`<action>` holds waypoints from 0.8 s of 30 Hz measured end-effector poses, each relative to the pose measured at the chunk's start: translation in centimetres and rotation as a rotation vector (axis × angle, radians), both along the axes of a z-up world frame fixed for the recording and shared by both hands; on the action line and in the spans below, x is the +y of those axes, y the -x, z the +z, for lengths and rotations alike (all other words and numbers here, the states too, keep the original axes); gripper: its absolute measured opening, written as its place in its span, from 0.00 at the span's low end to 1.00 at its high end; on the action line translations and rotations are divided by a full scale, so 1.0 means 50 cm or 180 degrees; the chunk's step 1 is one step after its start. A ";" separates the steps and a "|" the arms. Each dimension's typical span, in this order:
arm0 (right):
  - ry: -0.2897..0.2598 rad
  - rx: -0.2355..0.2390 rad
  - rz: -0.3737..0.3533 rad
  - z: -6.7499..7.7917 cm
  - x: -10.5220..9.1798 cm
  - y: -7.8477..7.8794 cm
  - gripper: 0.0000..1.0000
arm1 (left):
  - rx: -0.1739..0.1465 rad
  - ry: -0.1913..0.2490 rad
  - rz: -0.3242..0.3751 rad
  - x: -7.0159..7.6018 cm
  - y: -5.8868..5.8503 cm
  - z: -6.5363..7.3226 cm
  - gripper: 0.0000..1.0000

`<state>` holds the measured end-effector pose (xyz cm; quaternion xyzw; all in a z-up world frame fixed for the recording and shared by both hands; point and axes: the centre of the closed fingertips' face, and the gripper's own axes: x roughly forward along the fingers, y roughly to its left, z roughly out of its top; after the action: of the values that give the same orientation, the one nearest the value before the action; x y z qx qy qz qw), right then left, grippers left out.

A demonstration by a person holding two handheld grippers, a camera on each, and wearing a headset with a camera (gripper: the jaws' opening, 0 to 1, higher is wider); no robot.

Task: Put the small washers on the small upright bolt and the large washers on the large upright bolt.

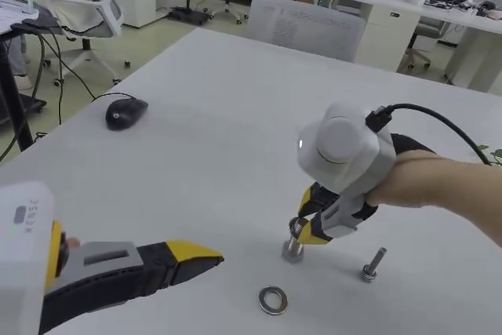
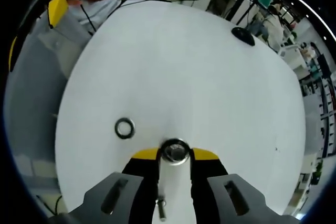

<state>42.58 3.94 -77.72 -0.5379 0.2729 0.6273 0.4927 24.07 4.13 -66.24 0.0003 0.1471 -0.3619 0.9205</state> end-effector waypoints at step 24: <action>-0.0006 0.0127 -0.0057 -0.071 0.012 -0.005 0.24 | 0.0077 0.0027 0.0035 0.009 -0.010 -0.018 0.56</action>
<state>42.84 4.52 -81.25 -0.5223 0.2869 0.6337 0.4933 24.56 4.58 -67.16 -0.0087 0.1567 -0.3575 0.9206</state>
